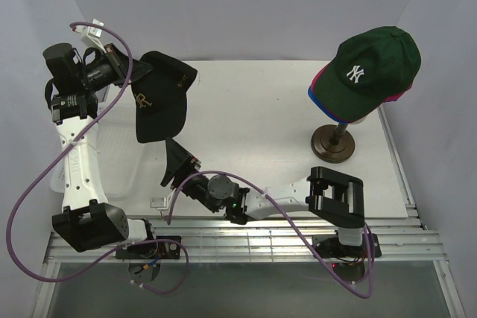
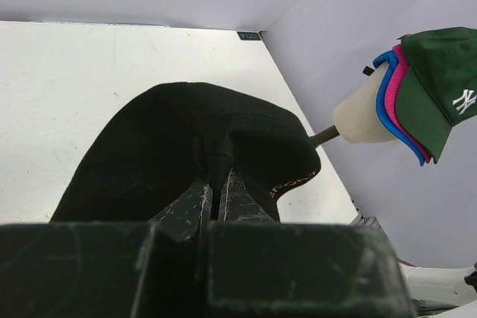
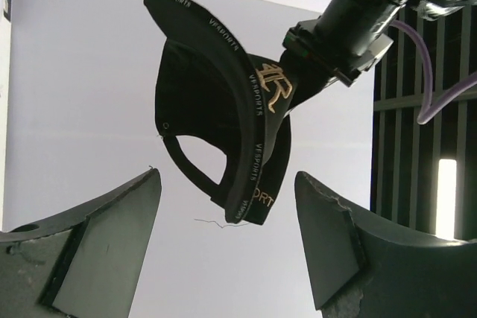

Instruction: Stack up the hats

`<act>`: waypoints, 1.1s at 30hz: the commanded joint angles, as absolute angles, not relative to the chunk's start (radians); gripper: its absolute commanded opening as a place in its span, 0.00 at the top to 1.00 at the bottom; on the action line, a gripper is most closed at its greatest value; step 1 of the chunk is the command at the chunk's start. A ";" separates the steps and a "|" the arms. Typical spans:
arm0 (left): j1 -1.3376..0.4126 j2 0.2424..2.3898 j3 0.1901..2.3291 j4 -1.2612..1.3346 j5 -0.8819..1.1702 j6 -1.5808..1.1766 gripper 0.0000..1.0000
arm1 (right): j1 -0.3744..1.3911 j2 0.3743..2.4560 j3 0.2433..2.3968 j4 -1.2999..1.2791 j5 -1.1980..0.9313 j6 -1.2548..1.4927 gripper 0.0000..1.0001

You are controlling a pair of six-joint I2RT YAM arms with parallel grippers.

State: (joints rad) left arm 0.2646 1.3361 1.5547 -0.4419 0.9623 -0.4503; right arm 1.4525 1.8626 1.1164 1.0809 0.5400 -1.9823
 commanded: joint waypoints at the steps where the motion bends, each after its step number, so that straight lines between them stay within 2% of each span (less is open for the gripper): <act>1: 0.259 1.293 1.557 -0.430 0.991 -0.457 1.00 | 1.425 1.882 1.201 1.171 0.560 -2.026 0.22; 4: 0.258 1.289 1.542 -0.430 0.994 -0.457 1.00 | 1.414 1.908 1.249 1.138 0.537 -2.016 0.23; 8: 0.253 1.279 1.514 -0.433 0.992 -0.446 1.00 | 1.394 1.971 1.350 1.129 0.549 -2.017 0.31; 9: 0.252 1.278 1.505 -0.433 0.986 -0.443 1.00 | 1.390 1.982 1.389 1.132 0.554 -2.019 0.44; 10: 0.247 1.275 1.496 -0.434 0.983 -0.434 1.00 | 1.385 1.994 1.405 1.129 0.554 -2.017 0.49; 11: 0.244 1.275 1.477 -0.436 0.977 -0.427 1.00 | 1.385 1.997 1.417 1.120 0.555 -2.014 0.60; 13: 0.239 1.278 1.456 -0.440 0.942 -0.390 1.00 | 1.387 1.987 1.431 1.066 0.577 -1.990 0.72; 14: 0.238 1.282 1.436 -0.446 0.931 -0.374 1.00 | 1.388 1.979 1.431 1.049 0.604 -1.976 0.92; 16: 0.235 1.292 1.421 -0.465 0.895 -0.318 1.00 | 1.390 1.947 1.424 0.962 0.639 -1.900 0.92; 17: 0.235 1.302 1.416 -0.472 0.885 -0.295 0.95 | 1.390 1.933 1.431 0.903 0.691 -1.849 0.92; 18: 0.233 1.308 1.414 -0.482 0.876 -0.269 0.85 | 1.390 1.916 1.436 0.840 0.715 -1.786 0.92; 19: 0.232 1.319 1.422 -0.495 0.867 -0.240 0.74 | 1.384 1.875 1.460 0.639 0.730 -1.615 0.92; 20: 0.232 1.330 1.434 -0.541 0.852 -0.174 0.51 | 1.376 1.855 1.482 0.512 0.739 -1.512 0.92; 21: 0.232 1.354 1.475 -0.570 0.842 -0.140 0.40 | 1.368 1.835 1.506 0.388 0.729 -1.408 0.92; 22: 0.232 1.367 1.503 -0.599 0.833 -0.108 0.26 | 1.339 1.812 1.585 0.259 0.713 -1.193 0.92; 23: 0.233 1.380 1.534 -0.659 0.809 -0.079 0.06 | 1.318 1.809 1.642 -0.040 0.640 -1.080 0.92; 24: 0.233 1.399 1.564 -0.685 0.796 -0.028 0.02 | 1.293 1.813 1.705 -0.186 0.593 -0.974 0.92; 26: 0.233 1.405 1.643 -0.724 0.769 -0.006 0.02 | 1.203 1.825 1.864 -0.468 0.440 -0.718 0.92; 29: 0.238 1.394 1.704 -0.723 0.710 0.040 0.02 | 1.080 1.799 1.925 -0.572 0.240 -0.506 0.92; 31: 0.238 1.381 1.718 -0.707 0.681 0.043 0.02 | 1.037 1.816 1.934 -0.587 0.373 -0.448 0.92; 32: 0.238 1.375 1.715 -0.701 0.680 0.041 0.02 | 1.035 1.834 1.981 -0.607 0.572 -0.451 0.92; 33: 0.238 1.371 1.710 -0.696 0.684 0.038 0.02 | 1.034 1.859 2.018 -0.665 0.637 -0.456 0.92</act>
State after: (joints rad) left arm 0.2337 1.4250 1.6836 -0.6853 0.7185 -0.0074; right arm 1.0340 1.8427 1.9316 -0.4480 0.4553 -0.6586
